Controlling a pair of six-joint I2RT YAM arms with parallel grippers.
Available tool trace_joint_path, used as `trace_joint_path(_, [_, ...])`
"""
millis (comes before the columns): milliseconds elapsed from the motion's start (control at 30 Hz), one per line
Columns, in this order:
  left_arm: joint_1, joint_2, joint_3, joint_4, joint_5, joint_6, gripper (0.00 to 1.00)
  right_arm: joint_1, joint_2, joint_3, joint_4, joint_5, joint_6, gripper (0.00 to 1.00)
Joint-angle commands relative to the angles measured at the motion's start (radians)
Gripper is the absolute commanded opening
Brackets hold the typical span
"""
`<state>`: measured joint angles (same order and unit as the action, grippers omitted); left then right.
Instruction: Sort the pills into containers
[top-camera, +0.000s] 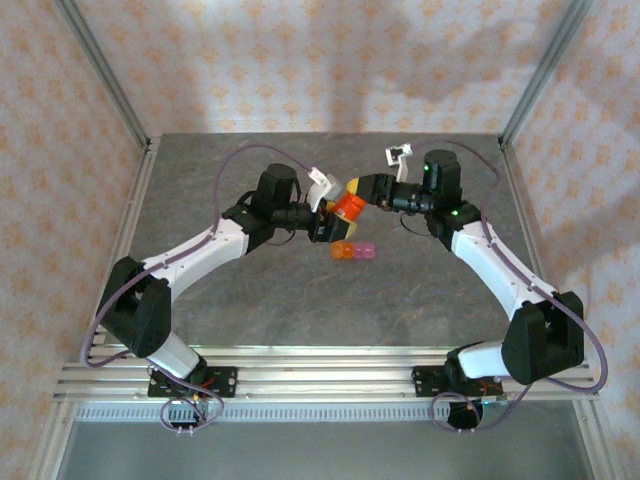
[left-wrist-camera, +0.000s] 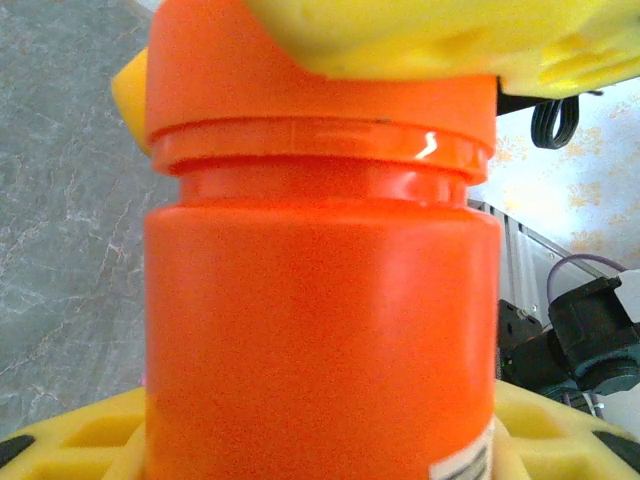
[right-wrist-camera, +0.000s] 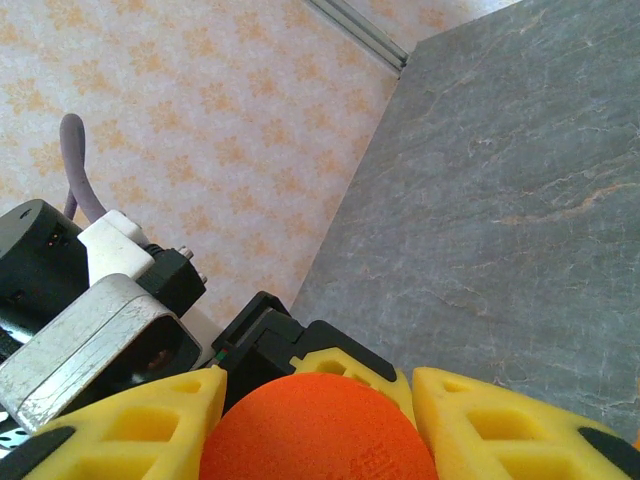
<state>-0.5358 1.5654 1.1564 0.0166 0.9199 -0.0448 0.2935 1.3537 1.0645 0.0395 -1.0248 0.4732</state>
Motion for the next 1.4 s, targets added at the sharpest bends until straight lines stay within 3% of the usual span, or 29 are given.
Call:
trace_joint_path(0, [0.016,-0.040,0.010,-0.014,-0.008,0.002,0.00,-0.056,-0.024,0.017,0.054,0.073,0.021,0.27])
trace_joint_path(167, [0.017,-0.030,0.032,-0.040,-0.109,0.042,0.00,-0.031,-0.039,0.011,0.024,0.094,0.075,0.39])
trace_joint_path(233, [0.017,-0.025,0.042,-0.049,-0.137,0.053,0.00,-0.015,-0.048,0.015,-0.001,0.115,0.082,0.59])
trace_joint_path(300, [0.017,-0.017,0.053,-0.066,-0.166,0.070,0.00,-0.011,-0.059,0.021,-0.026,0.143,0.092,0.70])
trace_joint_path(433, [0.017,-0.004,0.075,-0.104,-0.225,0.112,0.00,-0.012,-0.075,0.053,-0.123,0.225,0.098,0.80])
trace_joint_path(567, [0.012,-0.002,0.078,-0.131,-0.294,0.157,0.00,-0.013,-0.062,0.074,-0.184,0.277,0.141,0.82])
trace_joint_path(800, [-0.019,0.022,0.127,-0.251,-0.380,0.272,0.00,0.012,-0.038,0.043,-0.131,0.300,0.236,0.85])
trace_joint_path(1367, [-0.056,0.042,0.148,-0.262,-0.406,0.299,0.00,0.092,0.043,0.007,-0.058,0.320,0.289,0.78])
